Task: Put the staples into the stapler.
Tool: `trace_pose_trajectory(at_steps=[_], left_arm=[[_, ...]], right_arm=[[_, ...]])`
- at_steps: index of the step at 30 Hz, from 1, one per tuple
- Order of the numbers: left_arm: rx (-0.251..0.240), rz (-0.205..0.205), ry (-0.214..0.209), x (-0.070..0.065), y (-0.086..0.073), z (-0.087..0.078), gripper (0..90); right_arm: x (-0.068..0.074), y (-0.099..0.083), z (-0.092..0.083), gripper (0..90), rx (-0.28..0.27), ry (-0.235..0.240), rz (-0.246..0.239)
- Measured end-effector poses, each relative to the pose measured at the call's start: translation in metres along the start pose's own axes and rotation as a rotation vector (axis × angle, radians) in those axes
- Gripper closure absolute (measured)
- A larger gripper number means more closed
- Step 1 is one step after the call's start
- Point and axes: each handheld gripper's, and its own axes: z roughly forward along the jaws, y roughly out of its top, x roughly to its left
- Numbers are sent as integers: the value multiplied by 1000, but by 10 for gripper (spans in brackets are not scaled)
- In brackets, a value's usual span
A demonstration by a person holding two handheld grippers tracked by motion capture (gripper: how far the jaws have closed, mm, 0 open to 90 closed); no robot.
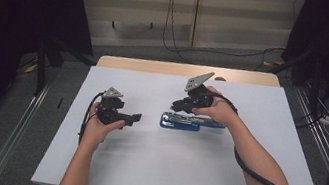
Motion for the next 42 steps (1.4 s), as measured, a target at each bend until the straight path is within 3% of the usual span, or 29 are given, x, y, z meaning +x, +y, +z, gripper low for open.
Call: trace_pose_trajectory(at_steps=[8,19,42], left_arm=[[2,-2,5,2,-1,-2,90],[9,0,3,1,-1,-1,90],[12,-1,2,1,-2,-2,89]], right_arm=[[-1,-1,6,791,6,25,-20],[-5,-5,11,791,7,37,5],[-3,-7,19,791,32,27,-18]])
